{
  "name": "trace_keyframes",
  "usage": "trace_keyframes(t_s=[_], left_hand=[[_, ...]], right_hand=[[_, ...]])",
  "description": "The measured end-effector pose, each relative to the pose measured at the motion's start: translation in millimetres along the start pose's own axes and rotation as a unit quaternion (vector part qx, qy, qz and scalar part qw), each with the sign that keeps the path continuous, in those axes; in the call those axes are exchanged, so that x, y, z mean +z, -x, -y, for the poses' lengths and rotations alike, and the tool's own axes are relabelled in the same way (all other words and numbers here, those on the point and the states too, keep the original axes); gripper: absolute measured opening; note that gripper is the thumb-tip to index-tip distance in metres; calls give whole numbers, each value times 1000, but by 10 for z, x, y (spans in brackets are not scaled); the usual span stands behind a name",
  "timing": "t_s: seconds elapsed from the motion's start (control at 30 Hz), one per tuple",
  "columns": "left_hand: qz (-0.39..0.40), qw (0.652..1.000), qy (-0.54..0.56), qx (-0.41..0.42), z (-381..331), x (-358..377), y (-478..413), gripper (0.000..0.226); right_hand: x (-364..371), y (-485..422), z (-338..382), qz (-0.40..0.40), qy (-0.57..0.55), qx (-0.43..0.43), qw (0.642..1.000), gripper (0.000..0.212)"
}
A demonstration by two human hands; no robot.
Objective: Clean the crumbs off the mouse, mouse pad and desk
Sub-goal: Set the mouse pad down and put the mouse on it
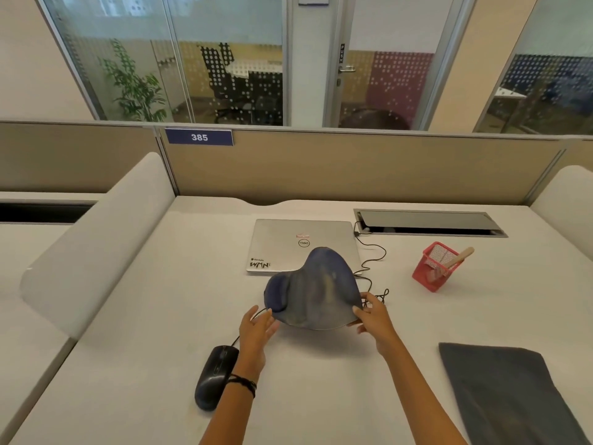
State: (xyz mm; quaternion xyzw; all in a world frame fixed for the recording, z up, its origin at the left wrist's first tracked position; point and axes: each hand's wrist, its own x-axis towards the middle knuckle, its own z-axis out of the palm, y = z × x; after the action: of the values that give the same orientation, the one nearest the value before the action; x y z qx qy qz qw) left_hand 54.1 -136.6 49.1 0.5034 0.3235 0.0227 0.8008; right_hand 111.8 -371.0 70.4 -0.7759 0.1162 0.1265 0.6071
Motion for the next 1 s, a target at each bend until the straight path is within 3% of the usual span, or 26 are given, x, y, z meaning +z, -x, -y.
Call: trace_keyframes(t_s=[0.13, 0.27, 0.5, 1.0], left_hand=[[15, 999, -32, 25, -62, -61, 86, 41], [48, 987, -132, 77, -112, -194, 187, 27], [69, 951, -284, 104, -112, -429, 372, 34], [30, 871, -482, 89, 217, -683, 585, 37]], right_hand=[[-74, 133, -21, 36, -43, 19, 998, 24], [-177, 299, -75, 102, -19, 38, 994, 29], [-296, 593, -220, 202, 41, 70, 976, 37], [-253, 989, -498, 243, 148, 101, 953, 37]])
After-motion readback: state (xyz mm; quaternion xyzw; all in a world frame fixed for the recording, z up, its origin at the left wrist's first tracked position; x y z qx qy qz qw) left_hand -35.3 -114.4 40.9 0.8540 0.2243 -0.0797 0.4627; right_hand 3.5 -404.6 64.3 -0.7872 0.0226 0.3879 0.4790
